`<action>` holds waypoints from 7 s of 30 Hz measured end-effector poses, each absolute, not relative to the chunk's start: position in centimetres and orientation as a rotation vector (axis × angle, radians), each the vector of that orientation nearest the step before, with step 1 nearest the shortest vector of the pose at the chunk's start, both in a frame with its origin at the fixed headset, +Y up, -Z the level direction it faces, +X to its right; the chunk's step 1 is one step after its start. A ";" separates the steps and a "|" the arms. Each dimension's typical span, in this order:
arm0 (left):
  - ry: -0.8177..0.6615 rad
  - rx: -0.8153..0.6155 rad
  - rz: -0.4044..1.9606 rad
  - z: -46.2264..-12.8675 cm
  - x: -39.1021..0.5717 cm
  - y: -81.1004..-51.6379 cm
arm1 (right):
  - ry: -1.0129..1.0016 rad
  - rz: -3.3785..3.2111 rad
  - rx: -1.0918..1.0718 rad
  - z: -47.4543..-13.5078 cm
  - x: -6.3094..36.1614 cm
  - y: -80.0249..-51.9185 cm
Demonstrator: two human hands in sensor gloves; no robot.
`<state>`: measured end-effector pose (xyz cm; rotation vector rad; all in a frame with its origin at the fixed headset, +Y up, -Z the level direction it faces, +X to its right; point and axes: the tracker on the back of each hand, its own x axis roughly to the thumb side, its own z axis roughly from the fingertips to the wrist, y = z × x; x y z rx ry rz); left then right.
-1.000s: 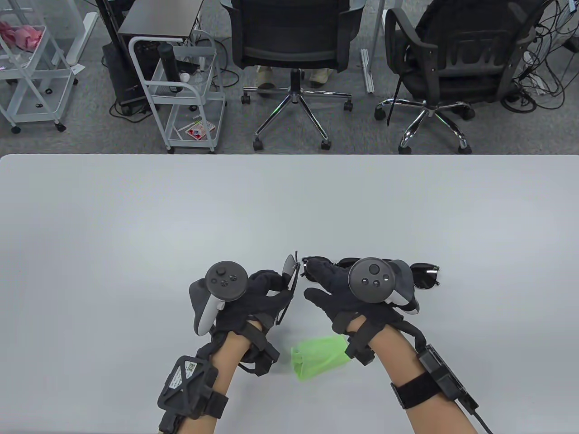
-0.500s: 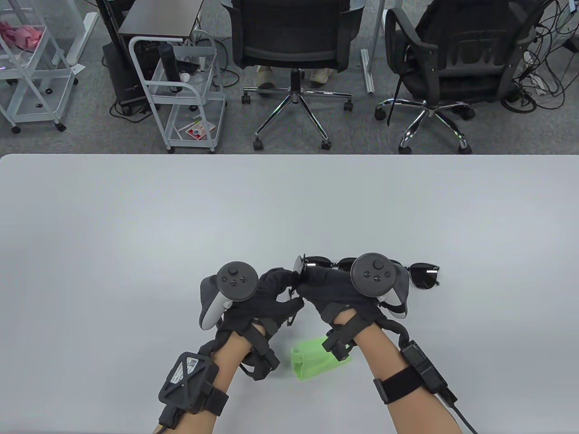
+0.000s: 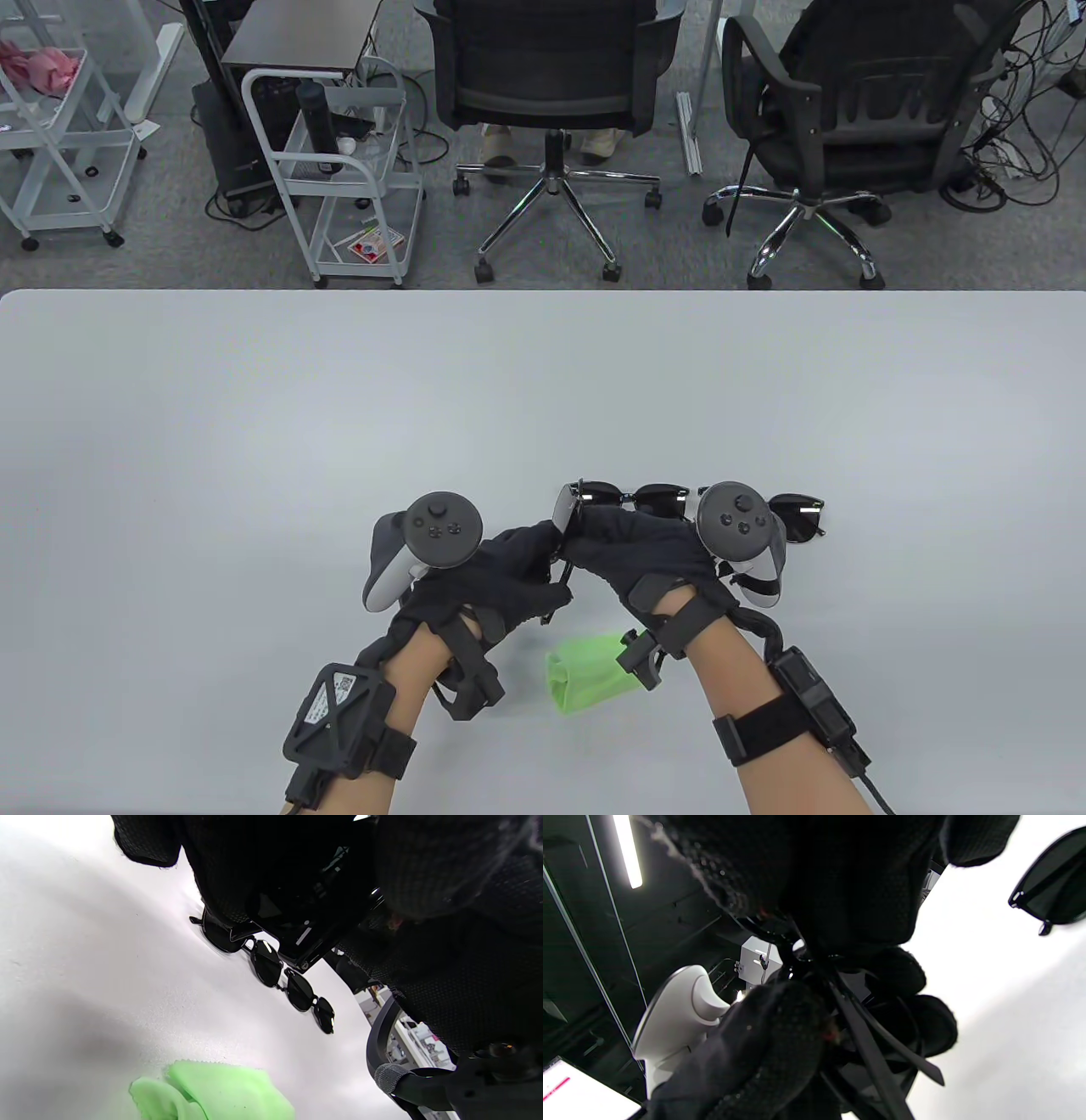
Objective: Dust sunglasses
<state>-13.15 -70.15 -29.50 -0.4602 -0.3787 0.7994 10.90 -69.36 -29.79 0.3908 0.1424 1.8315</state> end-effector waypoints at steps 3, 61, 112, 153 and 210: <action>-0.394 -0.455 0.844 -29.4 -13.2 -69.9 | 0.170 1.706 0.346 -29.8 11.2 -69.9; -0.337 -0.160 0.413 -28.1 -13.4 -68.3 | -0.555 2.497 0.467 -27.3 11.8 -65.0; -0.406 0.316 -0.204 -26.5 -12.4 -67.4 | -0.078 2.468 0.923 -28.1 10.6 -65.3; -0.195 0.473 -0.306 -27.7 -14.5 -66.4 | 0.664 2.939 1.417 -24.7 2.0 -71.3; -0.348 0.511 -0.235 -24.2 -11.0 -65.3 | -0.031 1.621 -0.009 -29.0 15.5 -71.9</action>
